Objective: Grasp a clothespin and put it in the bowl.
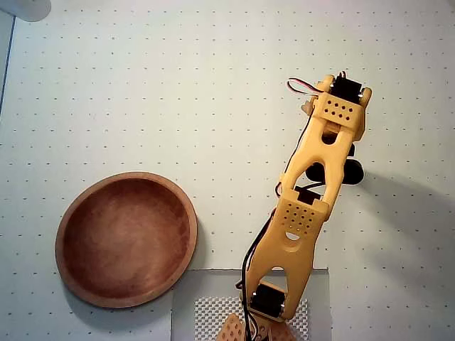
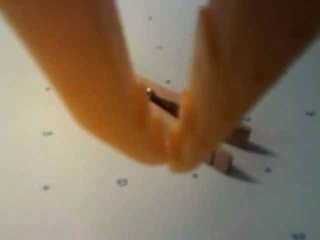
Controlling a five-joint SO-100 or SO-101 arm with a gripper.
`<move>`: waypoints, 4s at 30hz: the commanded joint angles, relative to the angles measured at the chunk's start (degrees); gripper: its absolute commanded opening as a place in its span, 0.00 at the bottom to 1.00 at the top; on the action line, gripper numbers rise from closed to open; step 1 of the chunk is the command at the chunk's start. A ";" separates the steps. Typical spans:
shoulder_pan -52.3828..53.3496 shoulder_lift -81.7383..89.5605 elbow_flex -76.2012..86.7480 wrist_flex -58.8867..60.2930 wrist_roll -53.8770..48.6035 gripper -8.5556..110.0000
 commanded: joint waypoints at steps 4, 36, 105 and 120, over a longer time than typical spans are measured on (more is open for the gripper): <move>1.23 3.08 -5.45 1.05 -7.03 0.05; 9.67 -7.29 -20.65 -0.09 -38.06 0.05; -1.58 -20.39 -31.73 -0.62 -49.39 0.05; -1.49 -20.13 -36.04 -1.23 -49.31 0.05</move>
